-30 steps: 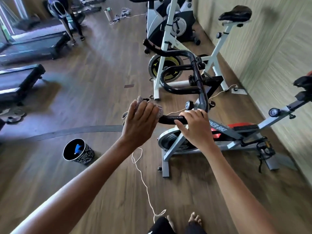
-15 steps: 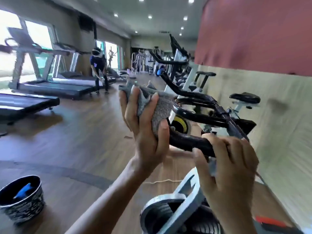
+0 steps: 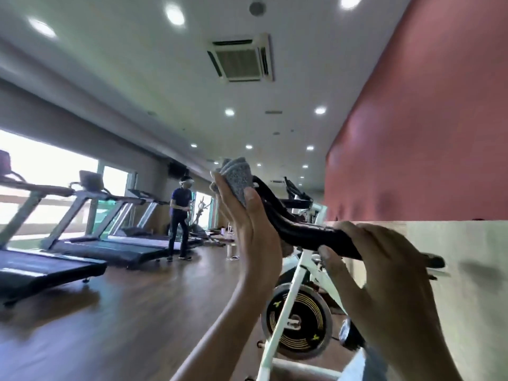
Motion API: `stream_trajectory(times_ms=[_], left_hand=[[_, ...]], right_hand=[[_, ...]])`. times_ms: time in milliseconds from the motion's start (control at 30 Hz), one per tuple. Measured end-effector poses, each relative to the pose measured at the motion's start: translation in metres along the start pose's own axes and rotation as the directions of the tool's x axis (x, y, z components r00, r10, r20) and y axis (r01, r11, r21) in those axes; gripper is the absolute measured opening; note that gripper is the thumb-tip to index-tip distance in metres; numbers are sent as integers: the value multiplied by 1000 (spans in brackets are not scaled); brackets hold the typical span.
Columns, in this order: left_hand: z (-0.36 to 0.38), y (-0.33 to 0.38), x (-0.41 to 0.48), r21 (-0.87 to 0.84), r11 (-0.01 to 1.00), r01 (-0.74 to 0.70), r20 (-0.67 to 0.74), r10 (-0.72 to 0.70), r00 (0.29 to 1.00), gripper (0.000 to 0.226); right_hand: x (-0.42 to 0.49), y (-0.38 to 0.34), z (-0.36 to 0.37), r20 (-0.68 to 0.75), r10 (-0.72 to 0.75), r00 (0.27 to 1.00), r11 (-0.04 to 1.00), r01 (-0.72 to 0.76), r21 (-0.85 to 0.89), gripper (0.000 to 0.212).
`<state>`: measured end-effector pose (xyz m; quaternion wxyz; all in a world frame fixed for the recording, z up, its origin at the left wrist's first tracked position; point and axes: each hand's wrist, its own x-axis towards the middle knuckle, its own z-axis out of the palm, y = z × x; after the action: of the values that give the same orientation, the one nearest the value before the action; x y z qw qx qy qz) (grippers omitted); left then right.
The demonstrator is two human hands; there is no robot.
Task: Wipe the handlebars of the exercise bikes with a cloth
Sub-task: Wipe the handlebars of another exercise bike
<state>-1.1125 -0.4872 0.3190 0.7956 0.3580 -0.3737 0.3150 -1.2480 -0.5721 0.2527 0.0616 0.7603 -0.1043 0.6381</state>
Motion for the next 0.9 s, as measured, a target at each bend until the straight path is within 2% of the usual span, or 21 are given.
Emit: stream_trajectory(times_ms=[33,100,233,367,400,533,600,767,833,900], left_hand=[[-2,-4,5,21,1000,-9,-13,9,1000,59],[-4,-8,3,99,995,-28,-18,30,999,58],[0,-9,-21,208,954,-216,105,198,975,58],[0,-8,9,117,989,-93,-30,97,995,56],[2,-7,4,100,990,-95,-27,98,995,56],[3,-27,-32,173,925,-338,152,314,937,59],[1,-35,-20,206,917,-342,163,313,936,59],[3,-34,1,166,933,-320,69,312,947,58],[5,-37,-10,179,919,-352,116,336,935,56],[2,-46,-18,250,841,-479,209,436,875,55]], right_hand=[[17,-20,-1,-21,2,1000,996,-1,95,52],[34,-22,-2,-17,-27,1000,998,27,54,52],[27,-14,3,-3,-14,1000,996,14,93,52],[28,-13,4,-29,-26,999,993,29,110,50],[27,-14,3,-45,-39,998,992,44,116,49],[32,-5,4,-73,-66,995,984,77,160,41],[35,5,7,-76,-63,995,984,75,159,39],[31,17,22,-136,28,990,968,7,250,41],[29,14,25,-150,58,987,974,-23,224,42],[29,12,25,-154,71,985,977,-37,211,44]])
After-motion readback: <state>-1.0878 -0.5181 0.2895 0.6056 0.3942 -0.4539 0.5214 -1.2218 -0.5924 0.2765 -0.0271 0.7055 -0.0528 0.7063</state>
